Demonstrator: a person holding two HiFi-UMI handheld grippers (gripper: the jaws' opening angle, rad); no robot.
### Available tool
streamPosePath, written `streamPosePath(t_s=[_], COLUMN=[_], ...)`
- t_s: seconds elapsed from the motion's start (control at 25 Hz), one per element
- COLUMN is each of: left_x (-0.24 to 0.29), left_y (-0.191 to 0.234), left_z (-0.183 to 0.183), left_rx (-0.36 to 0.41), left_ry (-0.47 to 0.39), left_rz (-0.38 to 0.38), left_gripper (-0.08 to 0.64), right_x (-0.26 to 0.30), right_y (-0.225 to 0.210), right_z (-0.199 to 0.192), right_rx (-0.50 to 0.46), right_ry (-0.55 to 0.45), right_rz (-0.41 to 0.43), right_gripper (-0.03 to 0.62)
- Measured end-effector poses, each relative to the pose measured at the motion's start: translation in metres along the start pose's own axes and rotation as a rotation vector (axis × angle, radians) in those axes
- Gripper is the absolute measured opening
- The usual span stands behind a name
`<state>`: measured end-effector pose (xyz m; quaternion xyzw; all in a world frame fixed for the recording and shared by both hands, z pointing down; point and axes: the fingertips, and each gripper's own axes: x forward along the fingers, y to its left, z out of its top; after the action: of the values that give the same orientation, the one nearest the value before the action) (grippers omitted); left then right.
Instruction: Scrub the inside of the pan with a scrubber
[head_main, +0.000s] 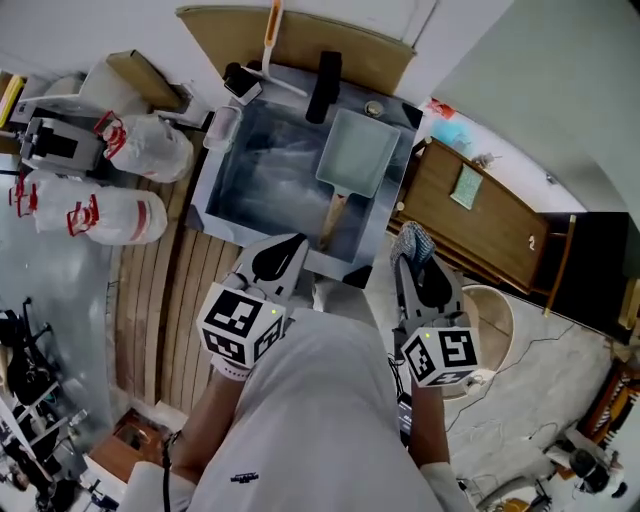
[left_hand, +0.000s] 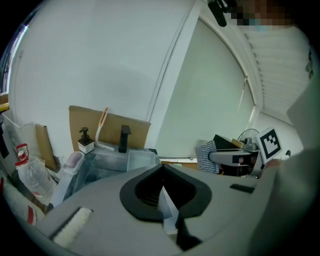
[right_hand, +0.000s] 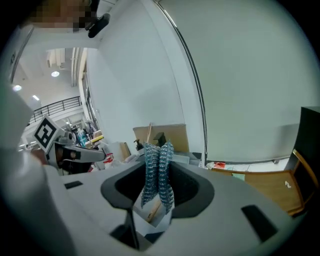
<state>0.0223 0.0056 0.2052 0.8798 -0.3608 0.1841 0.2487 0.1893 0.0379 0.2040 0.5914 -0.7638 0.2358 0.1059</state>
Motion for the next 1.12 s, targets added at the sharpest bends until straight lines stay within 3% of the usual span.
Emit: streamPosePath(t_s=[0.28,0.56,0.92,1.12], left_x=[0.024,0.068,0.132,0.158], left_y=[0.024,0.056,0.086,0.096], left_z=[0.026,0.047,0.041,0.007], left_rx=[0.028,-0.041,-0.042,-0.079], left_ry=[-0.002,0.006,0.079,0.115], left_rz=[0.038,0.061,0.048,0.033], left_gripper=[0.003,0.003,0.003,0.003], right_x=[0.039,0.095,0.178,0.22], right_y=[-0.006,-0.022,-0.045,-0.063], right_z=[0.026,0.03,0.012,-0.004], right_rx=[-0.187,-0.415,-0.661,-0.784], right_ry=[0.065,0.145,0.295,0.374], right_rz=[0.036,0.078,0.112,0.142], right_gripper=[0.135,0.135,0.135,0.135])
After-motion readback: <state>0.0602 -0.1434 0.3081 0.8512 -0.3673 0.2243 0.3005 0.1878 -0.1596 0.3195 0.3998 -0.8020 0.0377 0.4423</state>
